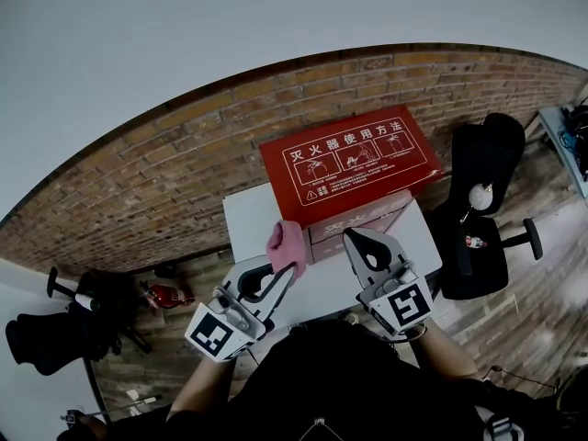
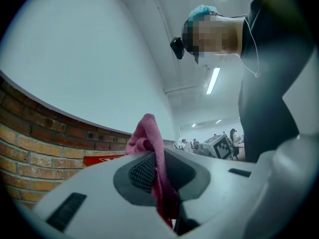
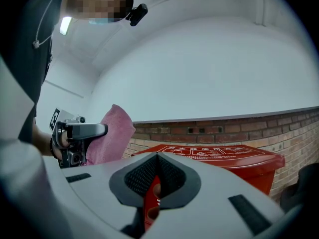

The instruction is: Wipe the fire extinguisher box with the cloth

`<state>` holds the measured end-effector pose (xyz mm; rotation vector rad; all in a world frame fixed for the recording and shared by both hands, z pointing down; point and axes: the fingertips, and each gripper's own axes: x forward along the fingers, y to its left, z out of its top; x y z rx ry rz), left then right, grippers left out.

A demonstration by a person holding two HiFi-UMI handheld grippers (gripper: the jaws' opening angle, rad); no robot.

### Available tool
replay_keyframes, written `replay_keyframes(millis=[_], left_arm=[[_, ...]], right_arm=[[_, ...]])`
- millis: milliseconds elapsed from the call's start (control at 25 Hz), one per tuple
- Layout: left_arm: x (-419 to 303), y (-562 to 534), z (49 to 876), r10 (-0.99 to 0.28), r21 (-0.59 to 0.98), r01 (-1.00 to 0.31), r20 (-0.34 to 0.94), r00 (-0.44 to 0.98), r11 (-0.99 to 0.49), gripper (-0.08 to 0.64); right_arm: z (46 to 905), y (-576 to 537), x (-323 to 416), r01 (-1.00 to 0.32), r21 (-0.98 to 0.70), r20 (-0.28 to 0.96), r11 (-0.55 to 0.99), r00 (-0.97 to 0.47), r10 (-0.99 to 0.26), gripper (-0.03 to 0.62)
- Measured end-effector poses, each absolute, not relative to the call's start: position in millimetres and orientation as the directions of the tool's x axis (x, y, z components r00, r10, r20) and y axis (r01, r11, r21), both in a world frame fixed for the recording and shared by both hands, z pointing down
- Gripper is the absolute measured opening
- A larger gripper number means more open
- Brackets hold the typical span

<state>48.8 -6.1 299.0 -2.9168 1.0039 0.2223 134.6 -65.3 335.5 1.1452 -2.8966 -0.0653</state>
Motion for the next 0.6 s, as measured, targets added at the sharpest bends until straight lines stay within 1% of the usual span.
replay_keyframes(millis=[240, 600], left_arm=[[51.5, -6.7, 295.2, -0.589, 0.002, -0.596, -0.160, 0.792, -0.803, 0.086], [49.6, -5.0, 292.8, -0.580, 0.009, -0.588, -0.173, 0.796, -0.809, 0.086]], right_arm=[[337.5, -62.1, 136.5, -0.685, 0.038, 0.018, 0.727, -0.727, -0.686, 0.020], [333.1, -59.2, 139.0, -0.694, 0.051, -0.010, 0.718, -0.719, -0.695, 0.020]])
